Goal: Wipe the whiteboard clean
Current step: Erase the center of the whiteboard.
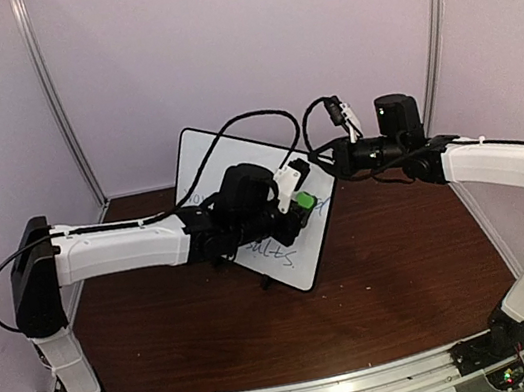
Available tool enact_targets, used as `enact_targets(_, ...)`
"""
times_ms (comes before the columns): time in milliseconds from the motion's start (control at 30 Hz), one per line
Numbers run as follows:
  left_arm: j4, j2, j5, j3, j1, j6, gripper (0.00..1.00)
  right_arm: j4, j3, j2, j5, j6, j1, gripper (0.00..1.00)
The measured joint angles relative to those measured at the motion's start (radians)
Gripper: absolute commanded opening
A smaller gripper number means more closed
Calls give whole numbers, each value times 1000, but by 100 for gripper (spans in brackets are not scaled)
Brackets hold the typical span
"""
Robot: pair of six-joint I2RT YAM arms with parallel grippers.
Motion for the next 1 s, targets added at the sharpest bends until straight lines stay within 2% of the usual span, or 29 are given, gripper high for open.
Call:
enact_targets(333,-57,57,-53,151,-14,0,17,-3,4,6,20,10,-1,0)
enact_targets(1000,-177,44,-81,108,-43,-94,16,-24,24,16,15,14,-1,0)
